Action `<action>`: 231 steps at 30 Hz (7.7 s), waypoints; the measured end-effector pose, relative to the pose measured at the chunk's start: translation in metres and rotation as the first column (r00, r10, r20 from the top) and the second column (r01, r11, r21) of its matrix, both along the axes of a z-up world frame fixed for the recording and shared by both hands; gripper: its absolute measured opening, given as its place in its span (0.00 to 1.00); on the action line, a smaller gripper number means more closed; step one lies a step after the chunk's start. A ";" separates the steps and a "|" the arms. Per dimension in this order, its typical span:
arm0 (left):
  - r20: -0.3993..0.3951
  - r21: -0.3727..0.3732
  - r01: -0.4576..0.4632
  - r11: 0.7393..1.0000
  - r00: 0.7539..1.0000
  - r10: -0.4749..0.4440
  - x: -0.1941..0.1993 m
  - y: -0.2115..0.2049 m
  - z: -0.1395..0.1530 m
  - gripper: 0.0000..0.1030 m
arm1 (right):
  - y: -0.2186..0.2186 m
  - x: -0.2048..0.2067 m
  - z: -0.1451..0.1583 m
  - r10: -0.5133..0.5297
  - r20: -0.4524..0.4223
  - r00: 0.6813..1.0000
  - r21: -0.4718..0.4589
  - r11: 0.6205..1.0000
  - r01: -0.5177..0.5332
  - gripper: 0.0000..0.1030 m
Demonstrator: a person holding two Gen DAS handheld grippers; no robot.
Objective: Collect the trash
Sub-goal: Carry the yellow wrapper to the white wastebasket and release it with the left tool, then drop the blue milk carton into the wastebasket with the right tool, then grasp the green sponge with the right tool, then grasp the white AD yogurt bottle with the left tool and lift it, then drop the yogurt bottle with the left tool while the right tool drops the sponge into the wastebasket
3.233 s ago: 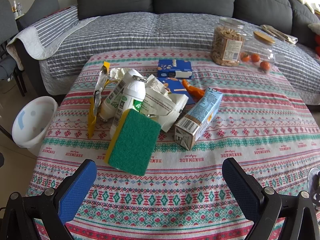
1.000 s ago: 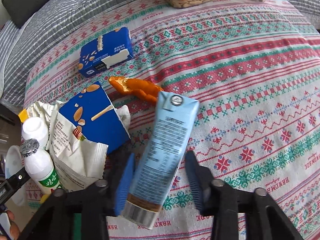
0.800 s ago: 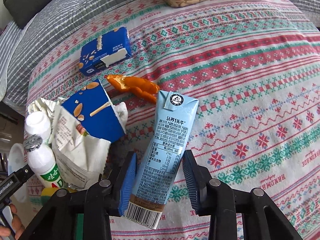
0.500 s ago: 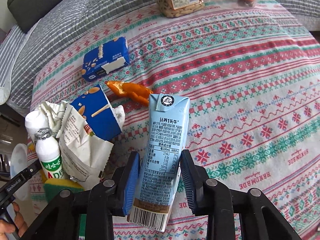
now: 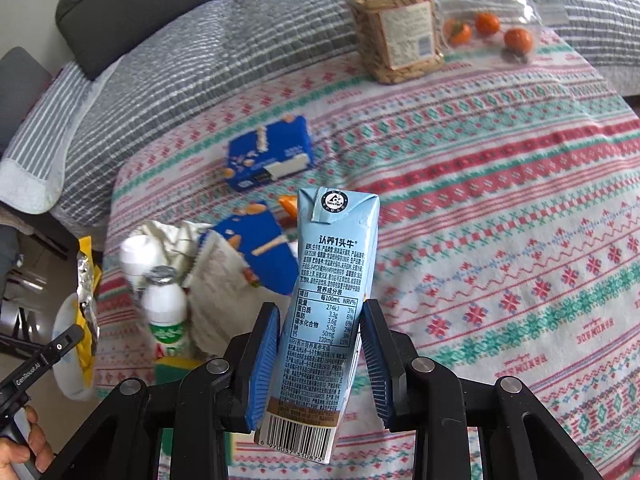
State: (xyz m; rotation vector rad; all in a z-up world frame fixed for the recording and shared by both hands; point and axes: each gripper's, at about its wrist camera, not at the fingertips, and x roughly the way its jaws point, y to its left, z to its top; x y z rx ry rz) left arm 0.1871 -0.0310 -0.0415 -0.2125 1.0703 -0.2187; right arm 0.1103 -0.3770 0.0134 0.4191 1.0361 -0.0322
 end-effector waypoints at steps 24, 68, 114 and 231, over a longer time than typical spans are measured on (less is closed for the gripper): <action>0.046 0.224 -0.181 0.958 0.984 0.175 -0.018 0.147 -0.017 0.06 | 0.177 0.035 0.016 0.302 0.132 0.944 0.040 0.950 -0.309 0.35; 0.007 0.345 -0.240 0.907 0.967 0.253 -0.081 0.206 -0.009 0.83 | 0.307 0.065 -0.023 0.444 0.173 0.879 -0.028 0.895 -0.446 0.73; -0.043 0.213 0.100 0.972 0.995 -0.093 -0.067 0.005 0.006 0.83 | 0.065 -0.024 -0.021 0.088 -0.047 0.995 -0.129 0.987 -0.093 0.58; -0.025 0.366 -0.240 0.899 0.963 0.267 -0.067 0.210 -0.025 0.84 | 0.328 0.076 -0.051 0.480 0.120 0.869 0.008 0.875 -0.485 0.60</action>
